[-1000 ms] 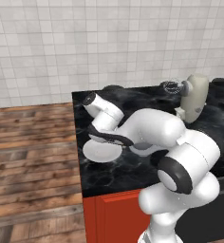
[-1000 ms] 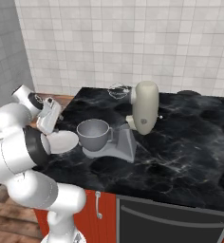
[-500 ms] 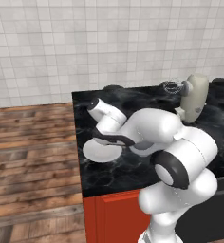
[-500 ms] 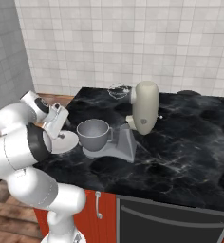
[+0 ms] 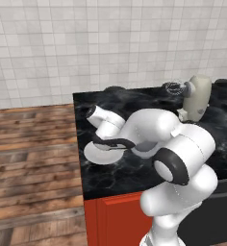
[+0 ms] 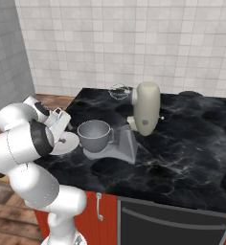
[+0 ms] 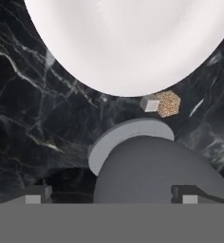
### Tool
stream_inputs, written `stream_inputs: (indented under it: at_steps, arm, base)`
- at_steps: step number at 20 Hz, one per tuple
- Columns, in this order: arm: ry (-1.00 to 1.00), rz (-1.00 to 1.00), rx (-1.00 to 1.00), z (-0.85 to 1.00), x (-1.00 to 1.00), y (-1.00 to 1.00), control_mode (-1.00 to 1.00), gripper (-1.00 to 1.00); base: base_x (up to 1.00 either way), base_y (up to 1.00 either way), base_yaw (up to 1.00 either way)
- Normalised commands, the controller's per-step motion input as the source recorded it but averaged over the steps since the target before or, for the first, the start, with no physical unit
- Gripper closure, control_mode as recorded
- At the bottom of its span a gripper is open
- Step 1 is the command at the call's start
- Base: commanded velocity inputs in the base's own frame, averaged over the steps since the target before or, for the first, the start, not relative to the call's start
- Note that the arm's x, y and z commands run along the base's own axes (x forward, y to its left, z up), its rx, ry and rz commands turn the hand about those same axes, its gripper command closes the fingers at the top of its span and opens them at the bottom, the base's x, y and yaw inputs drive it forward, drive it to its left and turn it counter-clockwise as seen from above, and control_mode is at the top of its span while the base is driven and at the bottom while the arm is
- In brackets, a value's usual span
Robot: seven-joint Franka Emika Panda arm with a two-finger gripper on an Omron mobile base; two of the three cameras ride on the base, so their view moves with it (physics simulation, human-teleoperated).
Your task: Add butter and sugar cubes to the stand mixer bowl and then turn on the stand mixer to begin making frosting.
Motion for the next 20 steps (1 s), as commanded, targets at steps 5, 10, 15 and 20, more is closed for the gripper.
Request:
stream_inputs:
  at_steps: [5,10,15,20]
  arm:
    - [0.07,-0.03,-0.08,-0.19,0.11,-0.06,-1.0,-1.0]
    - [0.06,-0.03,-0.07,-0.2,0.13,-0.13,-1.0,-1.0]
    - [0.06,-0.02,-0.07,-0.15,0.15,-0.07,-1.0,-1.0]
    - [0.08,-0.01,-0.07,-0.13,0.17,0.0,-1.0,-1.0]
  base:
    - [0.0,0.0,0.0]
    - [0.0,0.0,0.0]
    - [0.0,0.0,0.0]
    - [0.0,0.0,0.0]
